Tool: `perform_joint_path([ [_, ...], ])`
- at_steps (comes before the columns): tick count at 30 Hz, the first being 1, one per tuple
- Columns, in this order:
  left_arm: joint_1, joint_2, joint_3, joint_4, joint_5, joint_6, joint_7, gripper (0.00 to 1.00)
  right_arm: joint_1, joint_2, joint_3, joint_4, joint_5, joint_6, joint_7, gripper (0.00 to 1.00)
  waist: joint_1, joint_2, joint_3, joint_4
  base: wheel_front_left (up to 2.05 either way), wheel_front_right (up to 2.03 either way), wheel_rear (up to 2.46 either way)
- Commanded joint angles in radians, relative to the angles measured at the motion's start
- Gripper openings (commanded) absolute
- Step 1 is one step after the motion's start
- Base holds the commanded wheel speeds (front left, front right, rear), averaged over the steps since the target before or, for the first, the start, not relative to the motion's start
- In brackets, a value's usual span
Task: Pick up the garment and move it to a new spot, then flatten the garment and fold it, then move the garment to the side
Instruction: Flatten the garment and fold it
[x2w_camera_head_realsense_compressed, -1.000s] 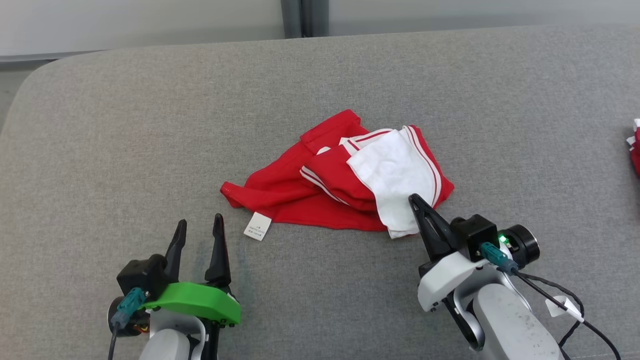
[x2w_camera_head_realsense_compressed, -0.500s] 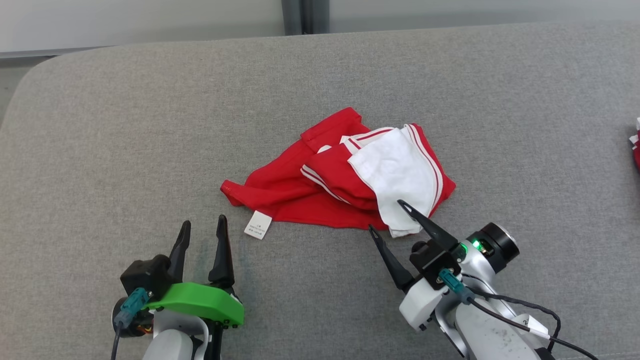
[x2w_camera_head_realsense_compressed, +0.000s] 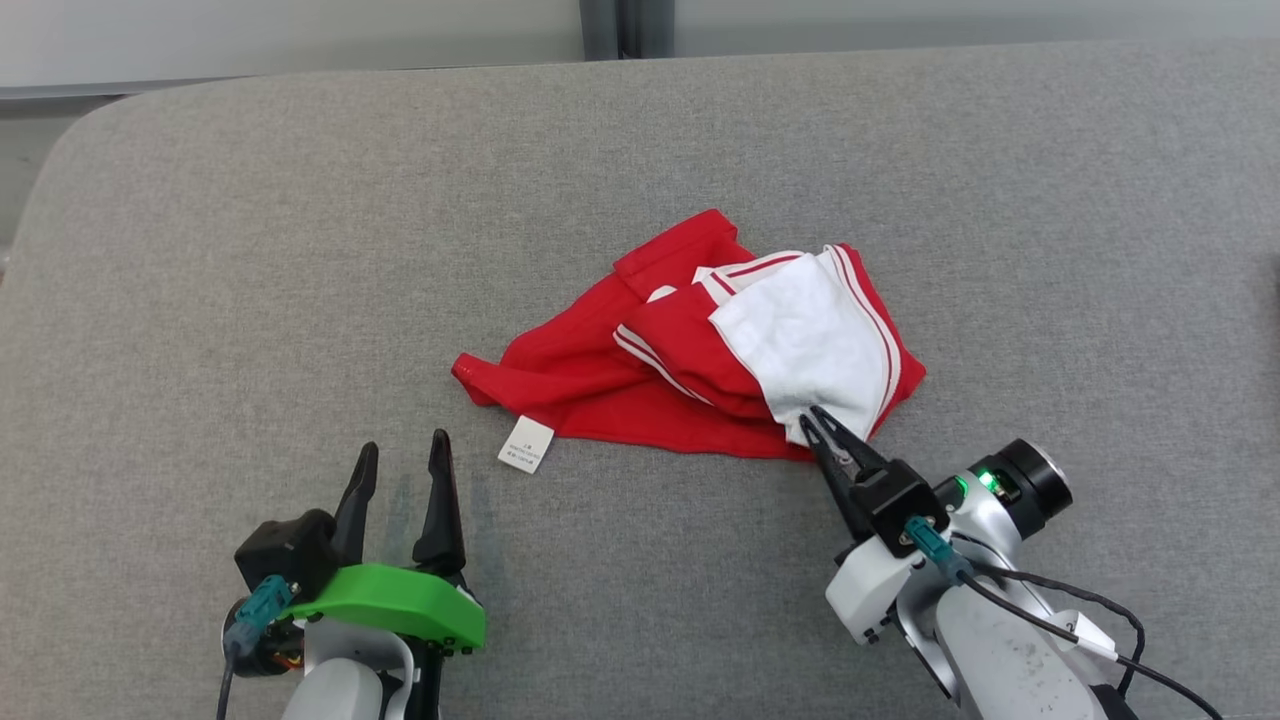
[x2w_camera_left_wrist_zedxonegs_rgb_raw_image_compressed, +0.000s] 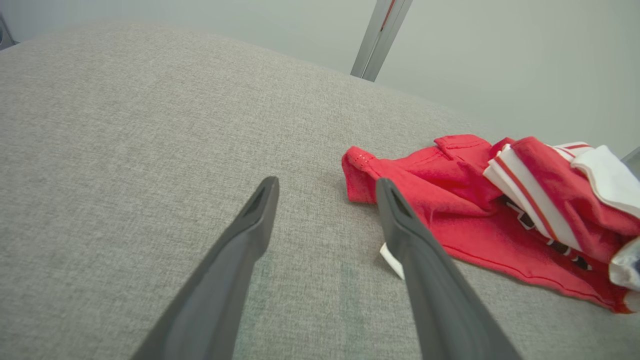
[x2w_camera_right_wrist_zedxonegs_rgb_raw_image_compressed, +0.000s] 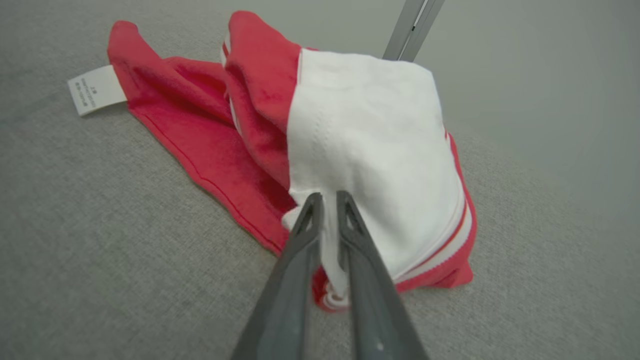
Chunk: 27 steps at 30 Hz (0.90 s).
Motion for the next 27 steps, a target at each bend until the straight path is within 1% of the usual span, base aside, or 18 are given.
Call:
perform_joint_path([
  [1,-0.01,0.004,0.004,0.0,-0.002,0.004,0.0,1.0,-0.011,-0.001,-0.01,-0.002,0.005,-0.001,0.0,0.0,0.0,0.0,-0.003,-0.002,0.0,0.0,0.0],
  [11,0.007,0.004,0.007,0.009,-0.006,-0.006,0.0,1.0,-0.011,-0.001,-0.022,-0.04,0.056,-0.001,0.0,0.0,0.0,0.0,-0.028,-0.017,0.0,0.0,0.0],
  [16,0.02,0.004,0.005,0.009,0.004,-0.007,0.0,1.0,0.013,-0.001,-0.009,-0.09,0.113,-0.001,0.0,0.0,0.0,0.0,-0.047,-0.023,0.0,0.0,0.0],
  [17,0.023,0.004,0.005,0.007,0.008,-0.006,0.0,1.0,0.018,-0.001,-0.015,-0.1,0.123,-0.001,0.0,1.0,0.0,0.0,-0.052,-0.024,0.0,0.0,0.0],
  [21,0.033,0.004,0.017,-0.01,0.066,0.019,0.0,1.0,0.059,-0.002,-0.078,-0.184,0.244,-0.001,0.0,1.0,0.0,0.0,-0.081,-0.032,0.0,0.0,0.0],
  [26,0.066,0.005,0.043,-0.037,0.155,0.051,0.0,1.0,0.123,-0.001,-0.157,-0.223,0.312,-0.001,0.0,1.0,0.0,0.0,-0.117,-0.045,0.0,0.0,0.0],
  [27,0.075,0.004,0.05,-0.045,0.17,0.056,0.0,1.0,0.141,-0.001,-0.167,-0.22,0.31,-0.001,0.0,1.0,0.0,0.0,-0.125,-0.047,0.0,0.0,0.0],
])
